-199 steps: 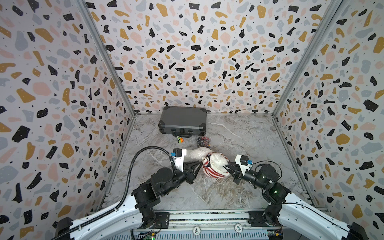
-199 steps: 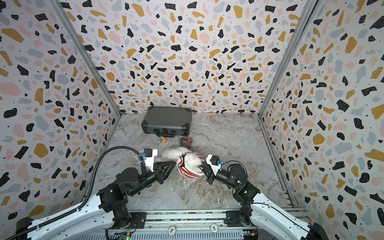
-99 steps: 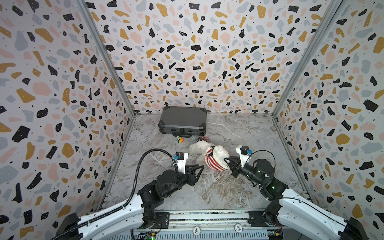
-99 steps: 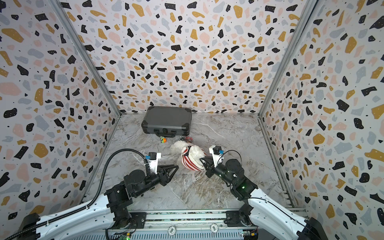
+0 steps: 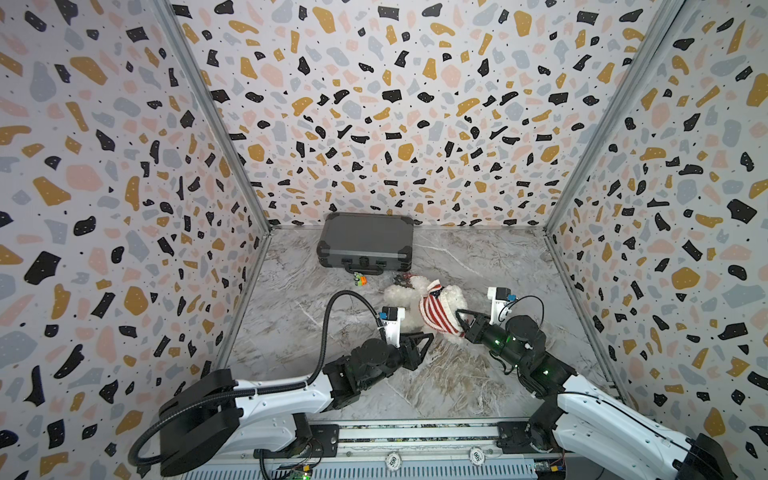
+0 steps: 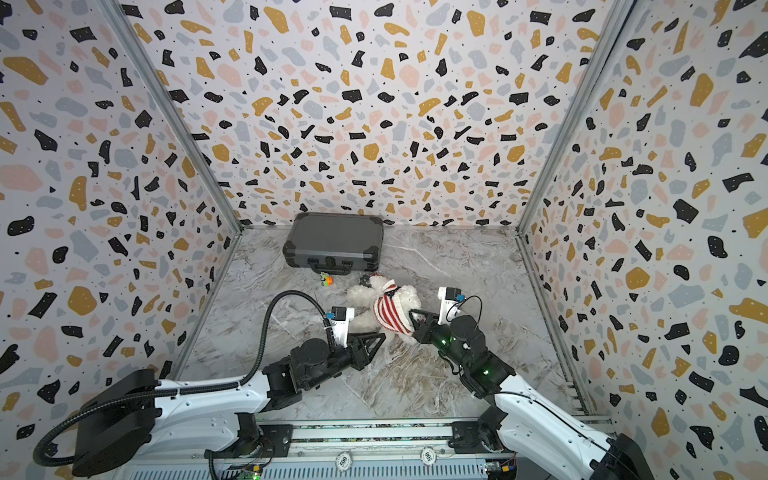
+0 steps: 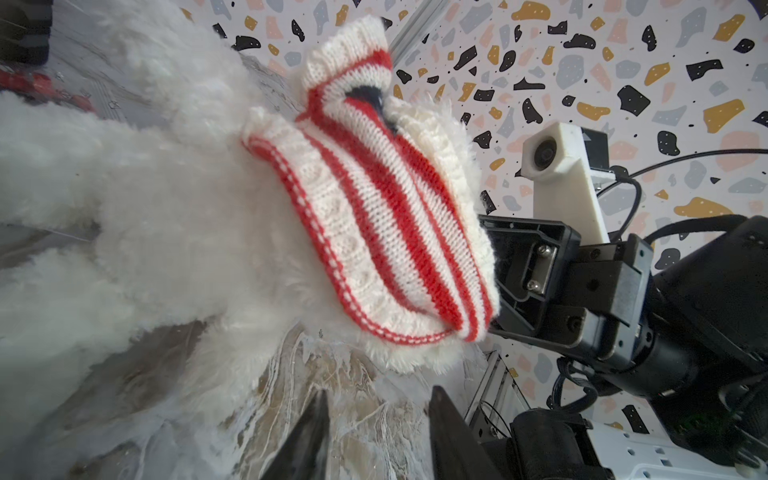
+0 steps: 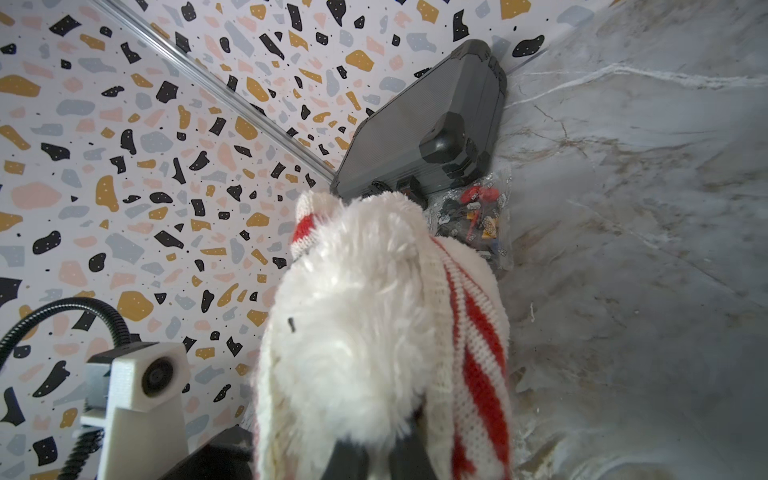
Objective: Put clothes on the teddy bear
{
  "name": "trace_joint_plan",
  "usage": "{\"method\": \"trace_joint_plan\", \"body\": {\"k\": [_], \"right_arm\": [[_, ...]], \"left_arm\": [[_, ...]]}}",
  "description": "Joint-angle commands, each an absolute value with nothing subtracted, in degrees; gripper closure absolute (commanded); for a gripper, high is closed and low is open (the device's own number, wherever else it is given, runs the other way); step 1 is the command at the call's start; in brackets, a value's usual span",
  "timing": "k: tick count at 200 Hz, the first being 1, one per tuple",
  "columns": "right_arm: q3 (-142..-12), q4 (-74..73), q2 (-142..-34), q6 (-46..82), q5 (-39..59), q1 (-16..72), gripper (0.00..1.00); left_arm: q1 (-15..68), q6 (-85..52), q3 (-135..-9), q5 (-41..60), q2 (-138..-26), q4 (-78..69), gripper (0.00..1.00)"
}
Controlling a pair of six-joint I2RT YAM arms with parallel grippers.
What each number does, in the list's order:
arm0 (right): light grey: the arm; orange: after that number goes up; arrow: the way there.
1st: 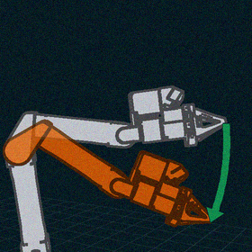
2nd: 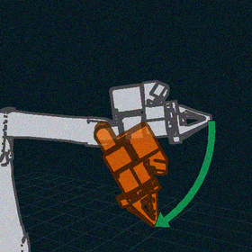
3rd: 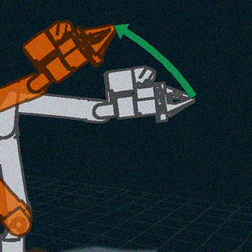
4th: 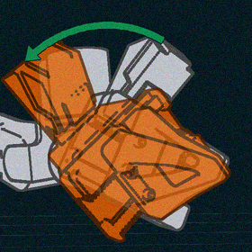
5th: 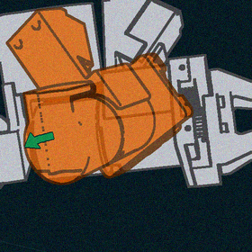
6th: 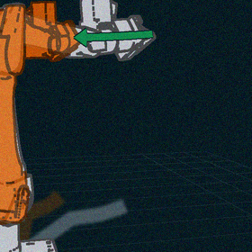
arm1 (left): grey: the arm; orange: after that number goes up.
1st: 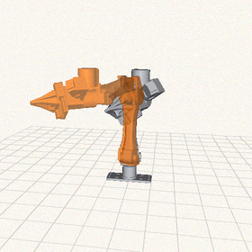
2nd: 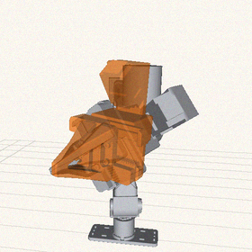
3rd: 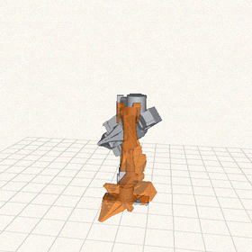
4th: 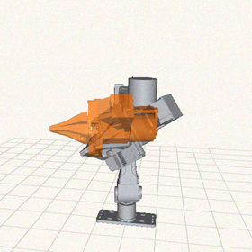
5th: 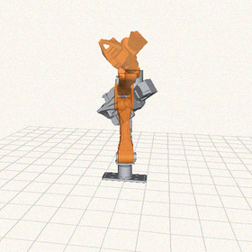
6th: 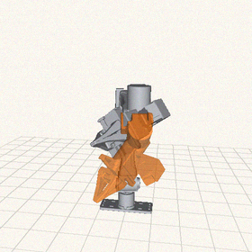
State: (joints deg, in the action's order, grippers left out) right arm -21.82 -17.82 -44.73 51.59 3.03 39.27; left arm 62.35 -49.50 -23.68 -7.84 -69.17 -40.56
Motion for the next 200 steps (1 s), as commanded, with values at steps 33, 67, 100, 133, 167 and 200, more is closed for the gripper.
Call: {"method": "trace_joint_plan", "body": {"k": [33, 67, 100, 133, 167, 200], "right_arm": [[-23.05, -19.08, -42.46, 56.08, -0.10, 40.21, 1.00], [-22.46, -20.01, -42.63, 55.89, -0.04, 40.51, 1.00], [-21.91, -20.70, -42.53, 55.72, -0.13, 40.69, 1.00], [-21.06, -21.30, -42.10, 55.35, -1.00, 40.95, 1.00], [-20.16, -20.96, -41.45, 55.06, -3.28, 41.52, 1.00], [-19.55, -18.72, -38.96, 54.84, -8.89, 43.68, 1.00]], "left_arm": [[63.04, -54.42, -28.17, -9.13, -76.48, -55.73, 0.63], [63.02, -54.40, -29.95, -8.44, -78.29, -56.58, 0.70], [63.10, -54.50, -30.98, -8.11, -79.00, -55.97, 0.79], [63.78, -54.40, -31.79, -7.82, -79.52, -55.28, 0.90], [65.48, -54.41, -33.66, -8.04, -79.98, -51.50, 0.98], [68.81, -54.67, -37.46, -8.82, -80.85, -42.68, 1.00]]}}
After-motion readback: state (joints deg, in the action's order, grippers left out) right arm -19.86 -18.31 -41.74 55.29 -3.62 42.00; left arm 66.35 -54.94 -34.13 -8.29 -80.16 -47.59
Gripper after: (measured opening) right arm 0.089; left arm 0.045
